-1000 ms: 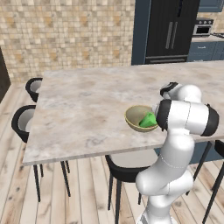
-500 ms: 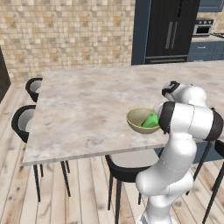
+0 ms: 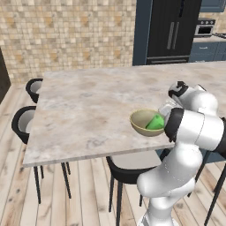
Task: Place the cup inside the bowl on the dining table and move the bowl to any counter.
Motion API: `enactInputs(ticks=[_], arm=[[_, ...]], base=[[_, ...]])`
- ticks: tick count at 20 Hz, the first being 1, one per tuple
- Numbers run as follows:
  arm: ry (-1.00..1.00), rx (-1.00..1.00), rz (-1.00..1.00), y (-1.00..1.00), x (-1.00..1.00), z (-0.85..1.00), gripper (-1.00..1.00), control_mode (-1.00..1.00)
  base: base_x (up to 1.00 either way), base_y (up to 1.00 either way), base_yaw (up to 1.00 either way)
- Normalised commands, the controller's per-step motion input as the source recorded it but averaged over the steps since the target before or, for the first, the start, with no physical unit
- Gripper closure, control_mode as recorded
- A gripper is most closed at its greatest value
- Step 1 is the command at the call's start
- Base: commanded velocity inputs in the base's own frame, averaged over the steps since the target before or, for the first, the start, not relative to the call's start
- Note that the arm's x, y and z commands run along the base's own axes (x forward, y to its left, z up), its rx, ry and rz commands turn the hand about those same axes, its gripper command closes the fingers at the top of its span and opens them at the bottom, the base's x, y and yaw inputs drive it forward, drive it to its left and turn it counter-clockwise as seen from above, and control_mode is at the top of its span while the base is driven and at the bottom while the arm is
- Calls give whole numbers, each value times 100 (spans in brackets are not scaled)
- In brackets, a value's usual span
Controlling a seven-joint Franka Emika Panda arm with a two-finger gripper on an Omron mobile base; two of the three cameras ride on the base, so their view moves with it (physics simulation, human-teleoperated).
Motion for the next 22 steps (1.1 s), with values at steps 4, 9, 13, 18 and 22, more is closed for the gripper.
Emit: enactInputs(ticks=[4,9,13,18,22], arm=[[0,0,0,0,-44,19,100,-100],[0,0,0,0,-46,24,100,-100],[0,0,0,0,-44,24,100,-100],[0,0,0,0,-45,22,100,-100],[0,0,0,0,-28,21,100,-100]], base=[[0,0,0],[0,0,0],[0,0,0],[0,0,0],[0,0,0]])
